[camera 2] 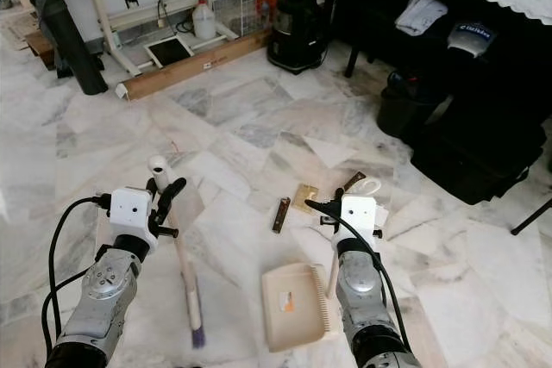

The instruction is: Sweep floor

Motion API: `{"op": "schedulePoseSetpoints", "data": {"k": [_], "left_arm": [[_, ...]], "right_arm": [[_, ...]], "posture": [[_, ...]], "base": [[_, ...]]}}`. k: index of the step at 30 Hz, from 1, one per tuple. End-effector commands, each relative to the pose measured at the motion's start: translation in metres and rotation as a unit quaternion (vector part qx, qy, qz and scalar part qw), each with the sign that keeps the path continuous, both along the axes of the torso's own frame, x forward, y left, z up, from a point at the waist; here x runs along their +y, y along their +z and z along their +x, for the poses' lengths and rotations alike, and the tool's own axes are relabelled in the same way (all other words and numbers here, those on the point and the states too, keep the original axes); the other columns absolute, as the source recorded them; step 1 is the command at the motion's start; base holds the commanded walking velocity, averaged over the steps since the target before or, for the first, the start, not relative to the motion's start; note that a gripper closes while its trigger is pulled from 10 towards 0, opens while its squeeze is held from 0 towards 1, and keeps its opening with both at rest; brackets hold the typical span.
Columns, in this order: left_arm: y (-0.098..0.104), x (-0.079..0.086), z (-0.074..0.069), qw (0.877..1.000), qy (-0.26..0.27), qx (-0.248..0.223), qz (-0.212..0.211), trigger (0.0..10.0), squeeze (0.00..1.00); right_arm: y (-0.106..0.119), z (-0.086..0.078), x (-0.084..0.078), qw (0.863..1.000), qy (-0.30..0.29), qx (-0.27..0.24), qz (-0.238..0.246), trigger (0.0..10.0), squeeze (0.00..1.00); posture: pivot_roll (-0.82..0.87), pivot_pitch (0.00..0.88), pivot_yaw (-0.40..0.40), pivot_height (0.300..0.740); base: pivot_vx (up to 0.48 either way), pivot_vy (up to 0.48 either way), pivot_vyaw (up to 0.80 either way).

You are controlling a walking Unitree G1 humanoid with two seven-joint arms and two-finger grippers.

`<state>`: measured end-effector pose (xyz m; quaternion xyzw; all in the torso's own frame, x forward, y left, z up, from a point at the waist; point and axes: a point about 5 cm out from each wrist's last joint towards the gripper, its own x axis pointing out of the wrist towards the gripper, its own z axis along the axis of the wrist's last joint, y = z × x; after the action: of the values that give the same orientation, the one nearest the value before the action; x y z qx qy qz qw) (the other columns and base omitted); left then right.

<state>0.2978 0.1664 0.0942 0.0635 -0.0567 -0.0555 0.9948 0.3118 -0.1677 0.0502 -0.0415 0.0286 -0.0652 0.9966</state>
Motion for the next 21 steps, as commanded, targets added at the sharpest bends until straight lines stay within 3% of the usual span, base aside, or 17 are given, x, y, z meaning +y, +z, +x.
{"op": "schedulePoseSetpoints", "data": {"k": [1, 14, 18, 21], "left_arm": [[0.0074, -0.001, 0.0015, 1.0, -0.01, -0.017, 0.005, 10.0, 0.0], [0.0016, -0.0017, -0.0017, 1.0, -0.009, -0.006, 0.005, 10.0, 0.0], [0.0018, -0.0002, -0.0018, 1.0, -0.009, -0.006, 0.006, 10.0, 0.0], [0.0026, 0.0009, -0.0016, 1.0, -0.007, -0.006, 0.007, 10.0, 0.0]], "right_arm": [[0.0059, 0.0029, 0.0045, 1.0, 0.005, -0.016, 0.006, 10.0, 0.0], [0.0089, 0.0036, 0.0033, 1.0, -0.001, -0.025, 0.01, 10.0, 0.0], [0.0095, 0.0038, 0.0058, 0.999, 0.006, -0.027, 0.016, 10.0, 0.0], [0.0091, 0.0024, 0.0057, 0.999, 0.008, -0.03, 0.007, 10.0, 0.0]], "posture": [[0.06, 0.082, -0.058, 0.74], [0.05, 0.095, -0.06, 0.74], [0.05, 0.098, -0.057, 0.74], [0.05, 0.105, -0.06, 0.74]], "base": [[0.0, 0.0, 0.0], [0.0, 0.0, 0.0], [0.0, 0.0, -0.79], [0.0, 0.0, 0.0]]}}
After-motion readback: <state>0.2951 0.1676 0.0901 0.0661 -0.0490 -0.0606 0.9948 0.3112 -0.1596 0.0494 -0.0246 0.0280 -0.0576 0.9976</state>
